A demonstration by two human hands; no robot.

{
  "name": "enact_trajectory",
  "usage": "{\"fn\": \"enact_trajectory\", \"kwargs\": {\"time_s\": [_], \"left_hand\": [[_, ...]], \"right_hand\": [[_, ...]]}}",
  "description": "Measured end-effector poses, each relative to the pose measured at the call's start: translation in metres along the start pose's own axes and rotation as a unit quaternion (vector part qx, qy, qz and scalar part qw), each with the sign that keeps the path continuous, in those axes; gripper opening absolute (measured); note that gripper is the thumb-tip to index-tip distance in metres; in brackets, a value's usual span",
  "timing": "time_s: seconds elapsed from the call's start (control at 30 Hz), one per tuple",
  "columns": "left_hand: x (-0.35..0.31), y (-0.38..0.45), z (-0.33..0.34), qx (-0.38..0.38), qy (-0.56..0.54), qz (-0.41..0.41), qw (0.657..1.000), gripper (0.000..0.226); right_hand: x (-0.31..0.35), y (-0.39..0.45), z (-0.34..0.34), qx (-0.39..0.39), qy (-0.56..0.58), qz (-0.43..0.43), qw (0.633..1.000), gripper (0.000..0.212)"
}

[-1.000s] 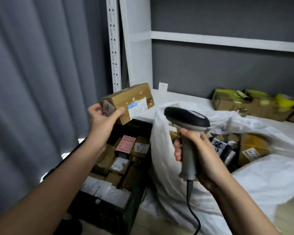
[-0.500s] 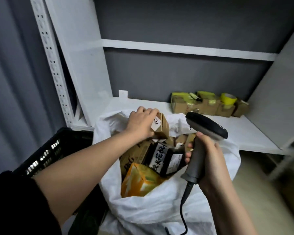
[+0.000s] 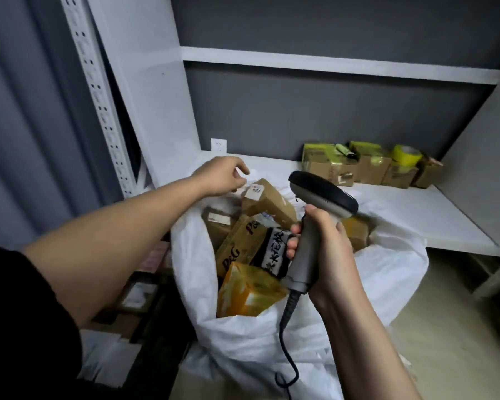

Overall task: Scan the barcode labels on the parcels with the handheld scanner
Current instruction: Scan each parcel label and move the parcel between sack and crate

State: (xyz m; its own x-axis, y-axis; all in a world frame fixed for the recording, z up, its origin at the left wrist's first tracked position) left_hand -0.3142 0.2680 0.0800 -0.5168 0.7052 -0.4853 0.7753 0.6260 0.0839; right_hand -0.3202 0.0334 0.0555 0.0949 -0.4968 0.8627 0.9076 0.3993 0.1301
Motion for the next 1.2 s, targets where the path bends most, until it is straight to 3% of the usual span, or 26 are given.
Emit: {"fn": "enact_trajectory", "kwargs": {"time_s": [0.17, 0.3, 0.37, 0.43, 0.5, 0.6, 0.67, 0.77, 0.97, 1.13, 1.2], "left_hand": [[0.068, -0.045, -0.064, -0.121, -0.087, -0.011, 0.989, 0.01], [0.171, -0.081, -0.083, -0.154, -0.106, -0.105, 0.977, 0.017], [0.23, -0.1, -0.074, -0.107, -0.071, -0.173, 0.977, 0.017], [0.28, -0.121, -0.056, -0.025, 0.037, -0.217, 0.975, 0.012], [0.314, -0.139, -0.028, 0.089, 0.123, -0.22, 0.964, 0.023], [0.354, -0.152, 0.027, 0.266, 0.165, -0.221, 0.924, 0.032], [0.371, -0.15, 0.064, 0.343, 0.193, -0.205, 0.896, 0.04], [0.385, -0.14, 0.109, 0.362, 0.272, -0.175, 0.874, 0.046], [0.399, -0.126, 0.18, 0.374, 0.383, -0.084, 0.84, 0.066], [0.396, -0.121, 0.235, 0.44, 0.372, -0.024, 0.817, 0.076], [0.396, -0.122, 0.245, 0.433, 0.369, -0.017, 0.822, 0.078]], "right_hand": [[-0.034, -0.037, 0.06, 0.139, 0.004, 0.085, 0.987, 0.021], [-0.073, -0.069, 0.103, 0.242, -0.029, 0.145, 0.959, 0.013], [-0.098, -0.081, 0.122, 0.274, -0.051, 0.171, 0.945, 0.012], [-0.126, -0.089, 0.134, 0.284, -0.084, 0.194, 0.935, 0.012], [-0.154, -0.089, 0.14, 0.276, -0.119, 0.209, 0.93, 0.016], [-0.192, -0.083, 0.144, 0.253, -0.158, 0.226, 0.927, 0.018], [-0.216, -0.078, 0.145, 0.245, -0.183, 0.23, 0.924, 0.022], [-0.246, -0.07, 0.145, 0.23, -0.208, 0.238, 0.92, 0.032], [-0.284, -0.056, 0.141, 0.208, -0.212, 0.246, 0.923, 0.024], [-0.3, -0.047, 0.131, 0.177, -0.212, 0.248, 0.928, 0.03], [-0.299, -0.042, 0.128, 0.171, -0.215, 0.241, 0.931, 0.03]]}}
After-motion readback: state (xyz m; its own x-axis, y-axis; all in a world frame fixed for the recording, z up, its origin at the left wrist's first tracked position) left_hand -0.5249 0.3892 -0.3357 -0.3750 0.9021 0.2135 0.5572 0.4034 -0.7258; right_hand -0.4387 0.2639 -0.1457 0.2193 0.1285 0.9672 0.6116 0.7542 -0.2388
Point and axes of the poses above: each hand's wrist, its own y-axis towards the middle knuckle, its own z-axis out of the palm, x = y × z, the point moved 2 cm from there along y, towards the middle knuckle, and after that the axes turned 13 degrees about -z, right-handed, at the moved point
